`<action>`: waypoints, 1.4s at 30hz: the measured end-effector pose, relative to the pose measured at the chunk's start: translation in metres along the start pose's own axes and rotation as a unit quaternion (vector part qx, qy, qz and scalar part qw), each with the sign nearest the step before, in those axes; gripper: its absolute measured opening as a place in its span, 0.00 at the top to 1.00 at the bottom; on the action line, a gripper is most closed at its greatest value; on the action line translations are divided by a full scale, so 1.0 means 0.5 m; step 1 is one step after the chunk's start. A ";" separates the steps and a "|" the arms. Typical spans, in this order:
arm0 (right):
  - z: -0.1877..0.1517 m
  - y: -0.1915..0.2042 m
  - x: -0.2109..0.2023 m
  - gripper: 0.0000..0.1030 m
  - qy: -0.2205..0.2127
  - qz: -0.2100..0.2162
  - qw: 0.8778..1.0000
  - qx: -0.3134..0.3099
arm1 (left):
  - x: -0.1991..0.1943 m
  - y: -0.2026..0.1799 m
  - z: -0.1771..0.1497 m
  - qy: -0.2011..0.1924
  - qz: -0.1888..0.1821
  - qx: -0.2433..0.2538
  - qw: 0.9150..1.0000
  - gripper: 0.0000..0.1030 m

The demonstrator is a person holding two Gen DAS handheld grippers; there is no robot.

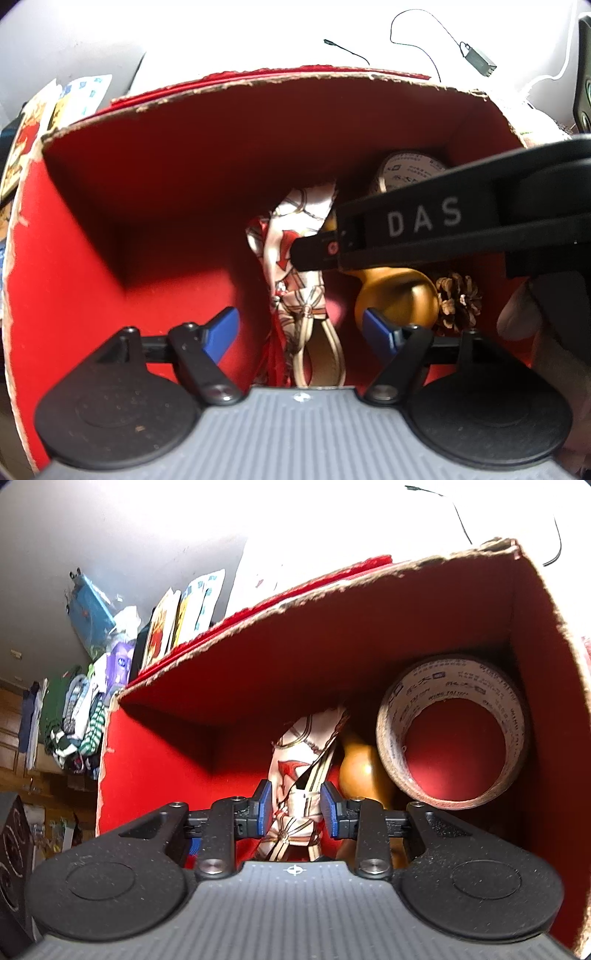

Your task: Organize objects

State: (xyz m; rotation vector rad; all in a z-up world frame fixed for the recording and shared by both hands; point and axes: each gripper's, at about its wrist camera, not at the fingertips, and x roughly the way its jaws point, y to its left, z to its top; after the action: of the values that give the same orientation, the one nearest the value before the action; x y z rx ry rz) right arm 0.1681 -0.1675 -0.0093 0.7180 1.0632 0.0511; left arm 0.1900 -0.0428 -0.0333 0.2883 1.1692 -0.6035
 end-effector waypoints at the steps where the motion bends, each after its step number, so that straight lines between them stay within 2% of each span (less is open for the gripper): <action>1: -0.001 0.000 -0.002 0.68 -0.004 -0.002 1.000 0.000 | 0.001 -0.002 0.001 -0.002 0.003 0.001 1.000 0.25; 10: -0.002 0.000 -0.007 0.68 -0.028 -0.003 1.000 0.001 | 0.001 -0.011 0.004 -0.014 0.018 0.007 1.000 0.24; 23: -0.002 -0.001 -0.011 0.68 -0.036 -0.002 0.999 -0.001 | -0.001 -0.019 -0.002 -0.025 0.035 0.010 0.999 0.24; 42: 0.000 -0.001 -0.014 0.68 -0.039 -0.023 0.999 -0.003 | -0.006 -0.020 -0.007 -0.029 0.052 0.013 0.998 0.24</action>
State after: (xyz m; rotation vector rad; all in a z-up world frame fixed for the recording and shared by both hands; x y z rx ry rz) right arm 0.1646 -0.1705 -0.0041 0.6844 1.0034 -0.0121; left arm 0.1808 -0.0481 -0.0307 0.3498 1.0846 -0.5320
